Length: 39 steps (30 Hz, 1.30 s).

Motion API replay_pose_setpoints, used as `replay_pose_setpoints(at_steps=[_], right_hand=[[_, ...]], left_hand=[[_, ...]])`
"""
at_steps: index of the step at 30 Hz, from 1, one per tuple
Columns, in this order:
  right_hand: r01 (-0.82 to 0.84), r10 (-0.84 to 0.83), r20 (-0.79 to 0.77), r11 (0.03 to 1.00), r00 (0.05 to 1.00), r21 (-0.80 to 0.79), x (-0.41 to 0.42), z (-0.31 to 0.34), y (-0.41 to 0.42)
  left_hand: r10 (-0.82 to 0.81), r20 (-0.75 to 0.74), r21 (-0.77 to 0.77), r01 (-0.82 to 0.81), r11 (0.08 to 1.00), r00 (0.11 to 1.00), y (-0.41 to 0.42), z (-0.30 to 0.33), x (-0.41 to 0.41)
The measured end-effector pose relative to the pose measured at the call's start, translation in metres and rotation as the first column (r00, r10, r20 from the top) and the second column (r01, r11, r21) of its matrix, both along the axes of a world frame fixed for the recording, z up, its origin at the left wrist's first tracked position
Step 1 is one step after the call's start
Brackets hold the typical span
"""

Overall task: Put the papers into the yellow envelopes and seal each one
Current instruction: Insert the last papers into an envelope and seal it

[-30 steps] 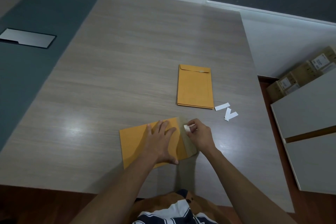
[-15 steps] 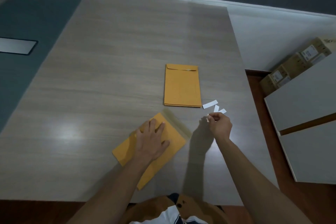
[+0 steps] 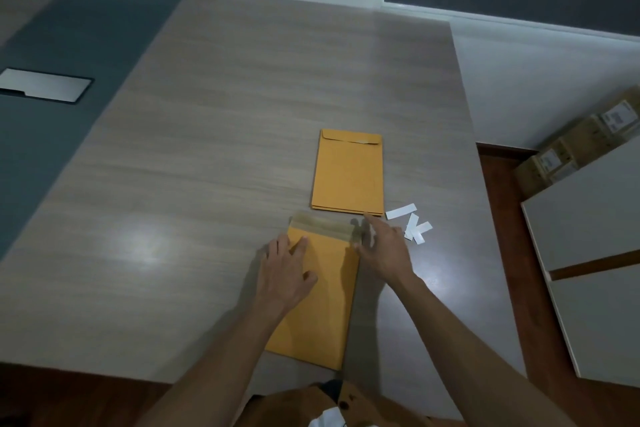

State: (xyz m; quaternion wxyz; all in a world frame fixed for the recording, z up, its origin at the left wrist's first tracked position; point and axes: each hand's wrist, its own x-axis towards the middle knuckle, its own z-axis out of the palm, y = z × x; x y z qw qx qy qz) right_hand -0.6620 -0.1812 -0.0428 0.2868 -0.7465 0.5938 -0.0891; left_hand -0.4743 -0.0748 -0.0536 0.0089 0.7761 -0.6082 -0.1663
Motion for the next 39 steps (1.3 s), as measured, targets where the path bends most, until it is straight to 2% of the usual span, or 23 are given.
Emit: replay_pose_setpoints(at_steps=[3,7,12,14,17,20,22,26,30,39], right_hand=[[-0.089,0.088,-0.051,0.996,0.995,-0.011,0.014,-0.003,0.003],[-0.104,0.103,-0.013,0.991,0.995,-0.08,0.022,-0.004,0.012],[-0.255,0.243,-0.088,0.952,0.966,-0.171,0.024,-0.01,0.031],[-0.291,0.271,-0.132,0.942,0.954,-0.168,0.025,-0.014,0.04],[-0.32,0.278,-0.2,0.919,0.94,-0.228,0.028,-0.017,0.052],[-0.321,0.264,-0.221,0.903,0.939,-0.285,0.036,-0.018,0.061],[-0.313,0.259,-0.225,0.916,0.939,-0.252,0.044,-0.019,0.064],[-0.41,0.341,-0.417,0.908,0.842,-0.085,0.056,-0.022,0.069],[-0.356,0.296,-0.402,0.931,0.867,-0.082,0.054,-0.033,0.076],[-0.313,0.252,-0.417,0.946,0.873,-0.083,0.009,-0.04,0.074]], left_hand=[[0.048,-0.102,-0.057,-0.054,0.997,0.994,0.004,-0.003,0.007],[0.063,-0.205,-0.088,-0.082,0.993,0.977,0.011,-0.006,0.015],[0.105,-0.383,-0.139,-0.17,0.976,0.918,0.012,0.003,0.024],[0.087,-0.329,-0.186,-0.155,0.97,0.94,0.01,0.006,0.026],[-0.054,-0.184,-0.217,0.013,0.976,0.981,0.007,0.004,0.027],[-0.216,-0.09,-0.119,0.204,0.972,0.972,0.003,0.003,0.024],[-0.261,-0.066,-0.043,0.259,0.965,0.963,0.001,-0.001,0.025],[-0.299,0.026,0.045,0.297,0.954,0.954,0.001,-0.005,0.027],[-0.303,0.1,0.095,0.294,0.951,0.948,0.004,-0.011,0.027],[-0.323,0.123,0.163,0.302,0.939,0.938,0.001,-0.01,0.028]])
